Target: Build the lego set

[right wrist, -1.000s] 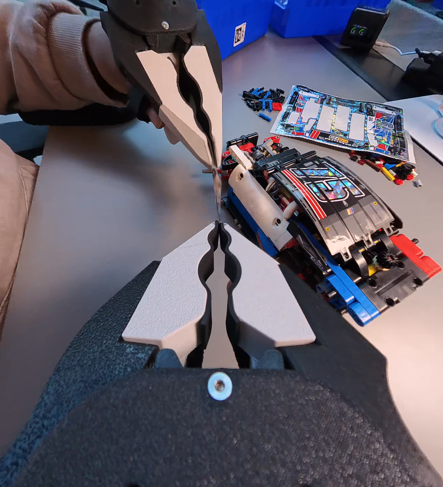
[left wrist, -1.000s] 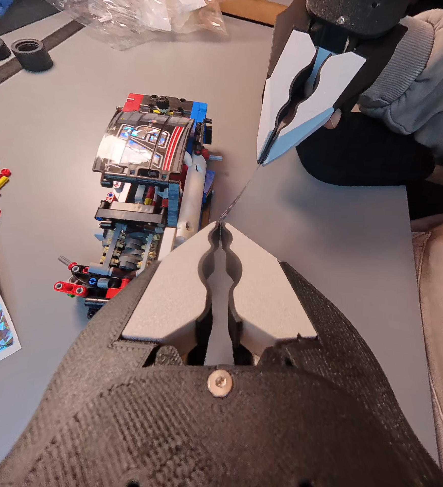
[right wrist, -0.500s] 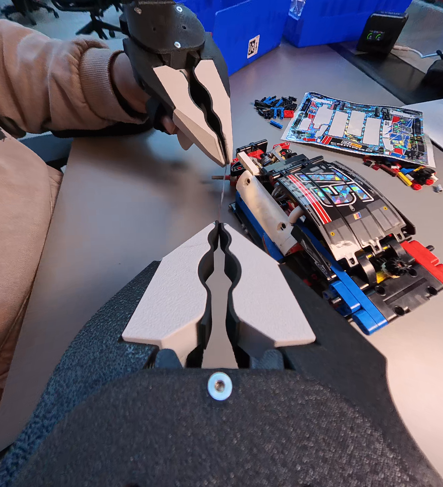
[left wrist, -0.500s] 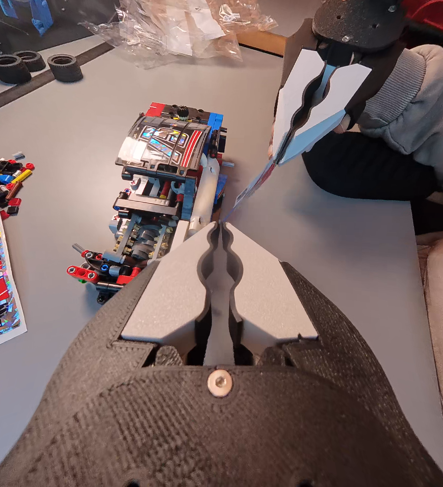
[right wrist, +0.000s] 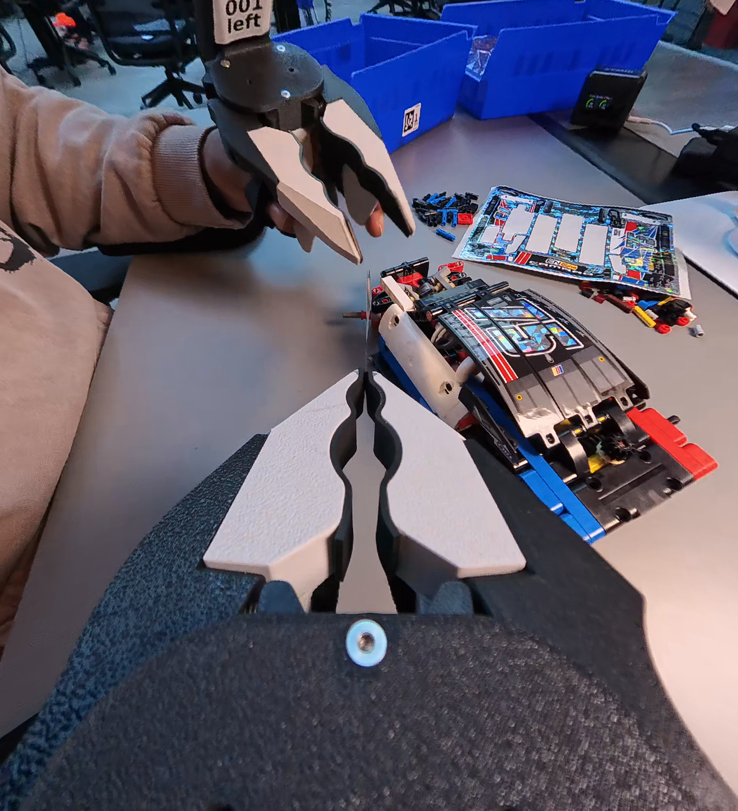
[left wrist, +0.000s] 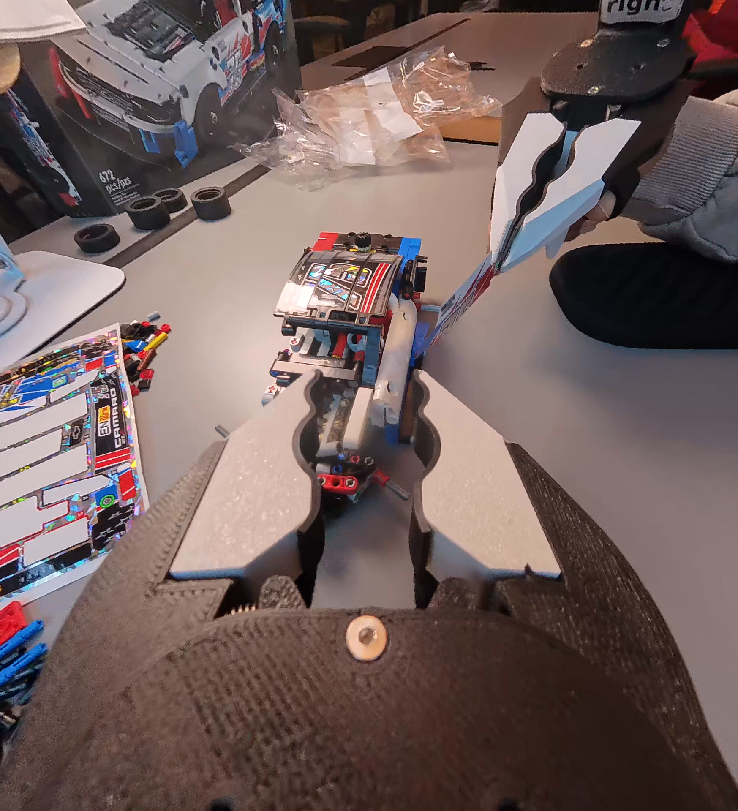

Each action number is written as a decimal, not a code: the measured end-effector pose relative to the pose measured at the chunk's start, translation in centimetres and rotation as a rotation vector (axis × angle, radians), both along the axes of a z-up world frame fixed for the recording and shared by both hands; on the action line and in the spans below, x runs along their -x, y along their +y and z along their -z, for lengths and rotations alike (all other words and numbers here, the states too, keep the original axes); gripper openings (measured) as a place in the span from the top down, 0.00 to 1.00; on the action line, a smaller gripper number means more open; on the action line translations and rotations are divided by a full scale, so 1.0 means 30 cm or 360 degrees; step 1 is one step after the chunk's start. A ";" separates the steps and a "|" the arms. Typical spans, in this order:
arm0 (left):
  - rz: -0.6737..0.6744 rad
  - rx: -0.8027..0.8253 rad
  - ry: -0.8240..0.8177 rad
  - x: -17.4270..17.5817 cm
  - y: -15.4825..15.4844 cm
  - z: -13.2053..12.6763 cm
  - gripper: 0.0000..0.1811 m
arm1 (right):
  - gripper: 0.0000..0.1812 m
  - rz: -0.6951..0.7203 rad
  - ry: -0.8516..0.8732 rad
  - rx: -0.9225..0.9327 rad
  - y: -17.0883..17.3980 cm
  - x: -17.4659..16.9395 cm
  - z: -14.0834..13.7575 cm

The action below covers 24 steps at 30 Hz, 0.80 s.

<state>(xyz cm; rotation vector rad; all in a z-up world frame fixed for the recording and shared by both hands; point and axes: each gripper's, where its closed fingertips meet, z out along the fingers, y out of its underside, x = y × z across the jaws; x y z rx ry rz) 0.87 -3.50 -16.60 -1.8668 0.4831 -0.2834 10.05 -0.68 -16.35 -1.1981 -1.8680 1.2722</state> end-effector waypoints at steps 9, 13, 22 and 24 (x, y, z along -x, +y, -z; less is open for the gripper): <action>0.0069 -0.0055 0.0102 0.003 0.033 -0.003 0.65 | 1.00 -0.0057 0.0011 0.0081 0.009 -0.008 0.001; 0.0156 -0.0012 0.0167 -0.016 0.044 0.026 0.60 | 1.00 -0.0088 -0.0019 0.0124 0.016 -0.013 0.018; 0.0163 0.0039 0.0230 -0.019 0.042 0.081 0.60 | 1.00 -0.0172 -0.0094 0.0168 -0.003 0.002 0.063; 0.0175 0.0051 0.0245 -0.026 0.037 0.089 0.60 | 1.00 -0.0188 -0.0128 0.0164 -0.006 0.010 0.077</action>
